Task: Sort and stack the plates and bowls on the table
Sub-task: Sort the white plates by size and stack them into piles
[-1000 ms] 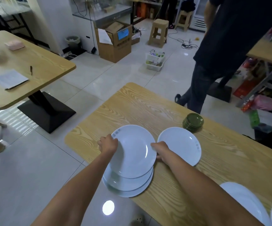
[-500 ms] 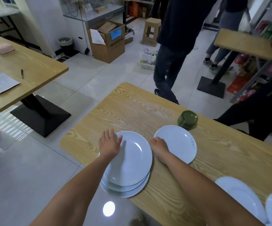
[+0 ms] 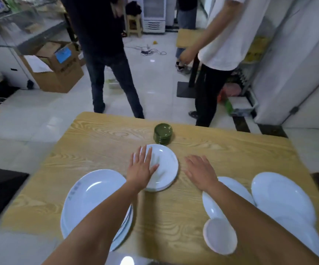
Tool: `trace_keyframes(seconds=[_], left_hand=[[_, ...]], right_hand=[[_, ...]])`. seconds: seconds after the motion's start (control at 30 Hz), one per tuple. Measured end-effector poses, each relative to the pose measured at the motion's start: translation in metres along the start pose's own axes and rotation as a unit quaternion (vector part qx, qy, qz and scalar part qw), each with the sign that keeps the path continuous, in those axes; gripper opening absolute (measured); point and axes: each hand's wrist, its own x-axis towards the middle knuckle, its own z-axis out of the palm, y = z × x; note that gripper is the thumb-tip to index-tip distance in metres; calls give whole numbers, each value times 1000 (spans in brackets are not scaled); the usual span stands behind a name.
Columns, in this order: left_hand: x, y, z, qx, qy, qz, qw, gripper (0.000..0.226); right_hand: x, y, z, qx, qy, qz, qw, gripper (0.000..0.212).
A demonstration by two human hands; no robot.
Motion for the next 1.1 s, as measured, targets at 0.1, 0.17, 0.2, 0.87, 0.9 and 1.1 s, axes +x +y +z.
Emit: trace_keyframes(seconds=[0.1,0.17,0.2,0.87,0.9,1.1], left_hand=[[13,55,7,9,-6,65,998,70],[22,95,12,3,-17,97,995,69],[26,115,14,-3,-20,109,994,69],[18,375,90,38,-335,210,918,76],[17,377,92,45,-344,211,914,75],[14,385,96,59,-378,198,902,74]], right_hand=[[-27,61,2,3,0,69,998,50],[-49,101,3,6,3,109,994,50],[-61,120,5,10,3,130,991,50],[-238,323,100,538,-144,427,713,51],[-242,324,101,548,-158,407,713,40],[-245,328,114,579,-189,393,688,26]])
